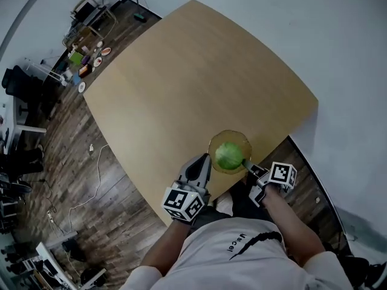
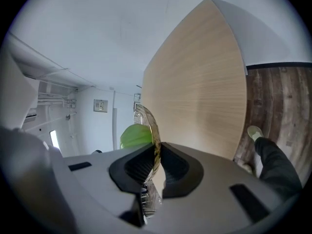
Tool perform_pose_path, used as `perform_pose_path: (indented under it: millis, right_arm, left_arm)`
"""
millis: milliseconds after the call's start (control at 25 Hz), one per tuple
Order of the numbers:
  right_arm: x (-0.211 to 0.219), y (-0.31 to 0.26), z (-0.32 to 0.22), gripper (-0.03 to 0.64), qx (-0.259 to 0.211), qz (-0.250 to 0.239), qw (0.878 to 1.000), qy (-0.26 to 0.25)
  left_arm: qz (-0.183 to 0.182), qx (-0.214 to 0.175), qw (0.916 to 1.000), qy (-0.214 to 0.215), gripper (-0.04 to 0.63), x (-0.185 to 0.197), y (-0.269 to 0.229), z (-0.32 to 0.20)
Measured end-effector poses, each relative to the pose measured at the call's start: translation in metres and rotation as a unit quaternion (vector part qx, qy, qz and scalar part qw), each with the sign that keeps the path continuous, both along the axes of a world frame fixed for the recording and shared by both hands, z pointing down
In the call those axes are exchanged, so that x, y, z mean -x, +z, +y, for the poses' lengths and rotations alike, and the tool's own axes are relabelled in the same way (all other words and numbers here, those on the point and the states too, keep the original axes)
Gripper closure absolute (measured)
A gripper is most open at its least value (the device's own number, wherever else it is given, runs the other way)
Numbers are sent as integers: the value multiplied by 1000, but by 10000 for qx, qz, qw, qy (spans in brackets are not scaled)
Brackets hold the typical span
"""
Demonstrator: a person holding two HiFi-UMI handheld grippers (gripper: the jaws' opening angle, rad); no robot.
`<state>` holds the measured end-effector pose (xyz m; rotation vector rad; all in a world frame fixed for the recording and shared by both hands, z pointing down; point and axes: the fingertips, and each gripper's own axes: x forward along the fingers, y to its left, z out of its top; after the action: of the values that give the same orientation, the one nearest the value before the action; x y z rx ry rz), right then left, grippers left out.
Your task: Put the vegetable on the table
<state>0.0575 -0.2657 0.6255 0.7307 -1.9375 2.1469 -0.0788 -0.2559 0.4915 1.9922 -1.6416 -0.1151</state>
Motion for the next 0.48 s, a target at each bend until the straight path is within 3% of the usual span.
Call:
perform_pose_path:
  millis: [480]
  right_arm:
    - [13, 82, -44, 572, 478, 357, 9975, -384]
  left_arm:
    - [91, 438, 9975, -554, 583, 11, 41, -36]
